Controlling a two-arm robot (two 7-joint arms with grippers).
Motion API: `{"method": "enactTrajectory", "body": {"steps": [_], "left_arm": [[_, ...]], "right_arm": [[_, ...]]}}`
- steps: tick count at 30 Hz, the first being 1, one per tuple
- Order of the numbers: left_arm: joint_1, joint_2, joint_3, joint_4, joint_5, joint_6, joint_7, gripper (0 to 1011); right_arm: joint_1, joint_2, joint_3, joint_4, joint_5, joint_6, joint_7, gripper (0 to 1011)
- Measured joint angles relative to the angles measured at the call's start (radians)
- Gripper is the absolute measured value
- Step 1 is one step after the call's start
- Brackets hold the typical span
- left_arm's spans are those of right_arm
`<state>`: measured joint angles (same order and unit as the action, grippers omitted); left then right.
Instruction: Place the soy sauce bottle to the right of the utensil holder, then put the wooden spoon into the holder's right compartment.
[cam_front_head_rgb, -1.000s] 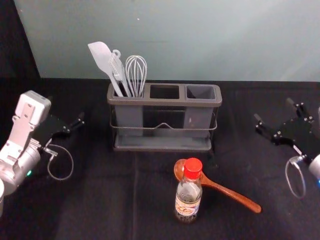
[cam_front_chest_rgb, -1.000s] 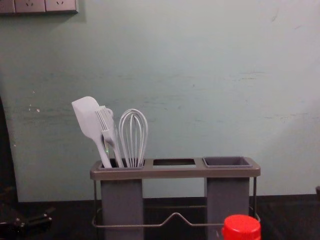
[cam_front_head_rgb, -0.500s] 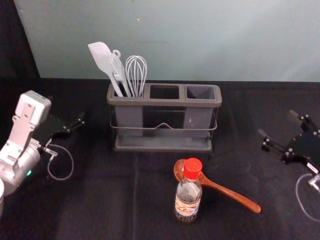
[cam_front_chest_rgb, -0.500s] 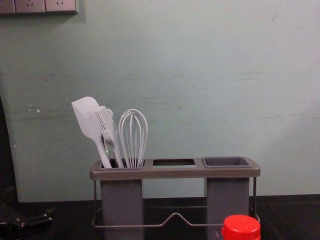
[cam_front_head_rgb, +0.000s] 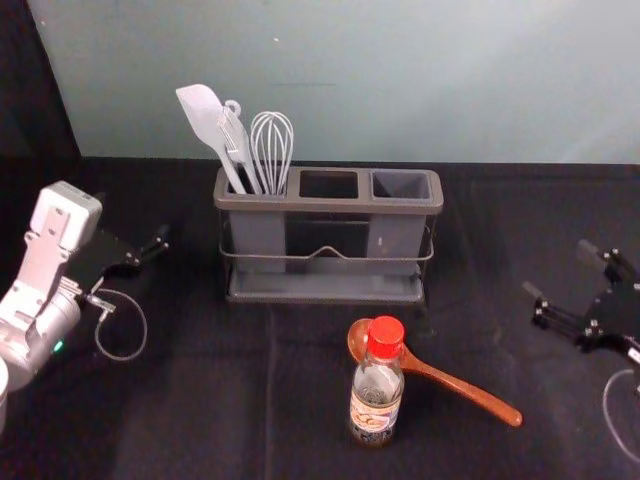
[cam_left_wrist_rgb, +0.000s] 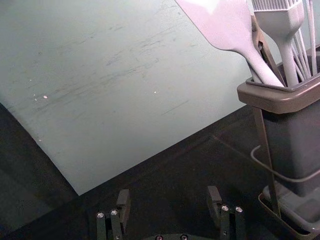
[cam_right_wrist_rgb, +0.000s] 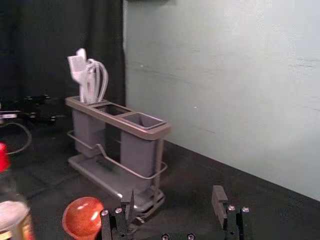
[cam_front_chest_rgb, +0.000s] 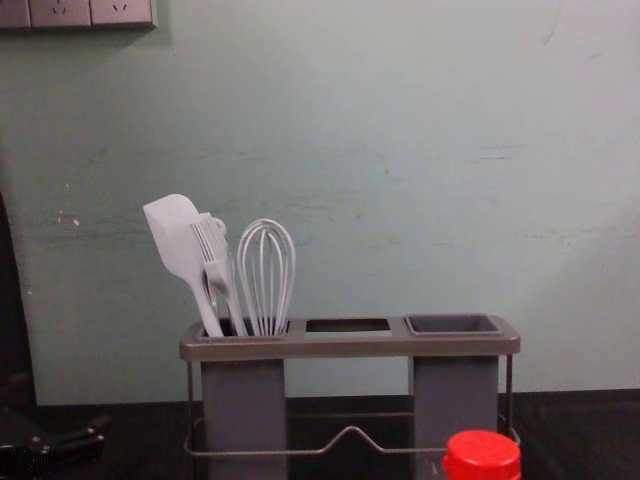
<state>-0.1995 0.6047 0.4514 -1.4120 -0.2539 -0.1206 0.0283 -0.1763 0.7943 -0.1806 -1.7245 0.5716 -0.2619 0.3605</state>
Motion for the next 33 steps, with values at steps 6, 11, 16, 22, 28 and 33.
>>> {"method": "enactTrajectory", "body": {"steps": [6,11,16,22,28,33], "left_arm": [[0.0,0.0,0.0,0.0,0.0,0.0,0.0,1005],[0.0,0.0,0.0,0.0,0.0,0.0,0.0,1005],[0.0,0.0,0.0,0.0,0.0,0.0,0.0,1005],[0.0,0.0,0.0,0.0,0.0,0.0,0.0,1005],[0.0,0.0,0.0,0.0,0.0,0.0,0.0,1005],[0.0,0.0,0.0,0.0,0.0,0.0,0.0,1005]], "right_arm": [[-0.008,0.007,0.001,0.004,0.025,-0.023,0.083,1002],[-0.01,0.027,-0.013,0.002,0.063,-0.042,0.214,1002],[0.007,0.046,-0.036,0.003,0.099,-0.045,0.345,1002],[0.053,0.048,-0.081,0.01,0.111,-0.027,0.474,1002],[0.101,0.033,-0.127,0.014,0.117,0.004,0.529,1002],[0.141,0.023,-0.161,0.014,0.111,0.029,0.542,1002]]}}
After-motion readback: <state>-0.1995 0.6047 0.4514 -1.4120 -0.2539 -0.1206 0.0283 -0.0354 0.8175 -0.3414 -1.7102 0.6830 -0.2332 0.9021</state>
